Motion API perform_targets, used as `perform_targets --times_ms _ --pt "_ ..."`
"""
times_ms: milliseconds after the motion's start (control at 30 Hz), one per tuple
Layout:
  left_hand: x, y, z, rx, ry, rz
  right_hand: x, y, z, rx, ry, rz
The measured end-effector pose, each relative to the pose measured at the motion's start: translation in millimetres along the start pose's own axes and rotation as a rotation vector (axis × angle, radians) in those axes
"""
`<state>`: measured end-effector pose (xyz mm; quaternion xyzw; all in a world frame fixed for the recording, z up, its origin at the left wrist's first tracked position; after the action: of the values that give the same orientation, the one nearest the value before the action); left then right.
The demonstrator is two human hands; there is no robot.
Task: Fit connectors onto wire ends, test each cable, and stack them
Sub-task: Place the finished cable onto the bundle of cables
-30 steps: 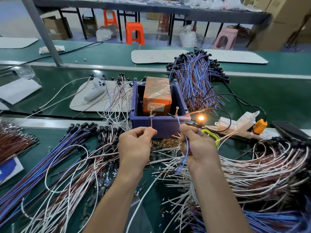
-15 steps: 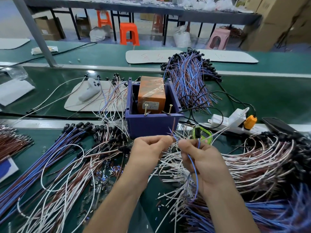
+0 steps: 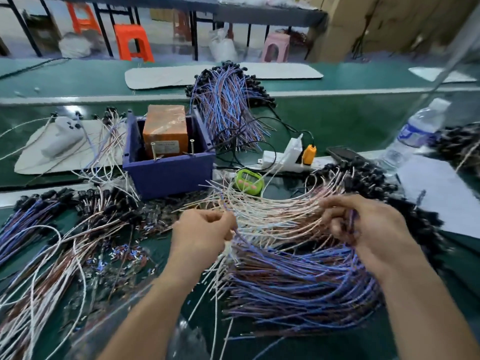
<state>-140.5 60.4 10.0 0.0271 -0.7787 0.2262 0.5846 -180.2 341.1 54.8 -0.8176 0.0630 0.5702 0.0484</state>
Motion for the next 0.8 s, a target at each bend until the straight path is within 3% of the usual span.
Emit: perform_targets --times_ms 133,267,300,533,800 --pt "5 15 -13 -0.070 0.128 0.428 -11 -47 3 0.186 -0.101 -0.291" --pt "10 35 -29 -0.131 0.140 0.490 -36 -66 -8 0.457 -0.336 -1.066" --pt "10 38 -32 -0.135 0.122 0.502 -39 -66 -12 0.501 -0.363 -1.166" --pt "8 46 -39 -0.122 0.072 0.669 -25 -67 -10 0.498 -0.311 -1.340" --pt "2 43 -36 -0.121 0.072 0.723 -17 -70 -24 0.664 -0.474 -1.040"
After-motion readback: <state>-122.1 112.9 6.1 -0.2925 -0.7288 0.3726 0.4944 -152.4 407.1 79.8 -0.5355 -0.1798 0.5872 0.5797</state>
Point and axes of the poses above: each hand's wrist, its own z-axis towards the middle knuckle, its own y-axis out of the palm, x = y × z, the point moved 6 cm from there along z, towards the middle knuckle, and after that the axes turned 3 degrees about x, right-handed, at the moved point
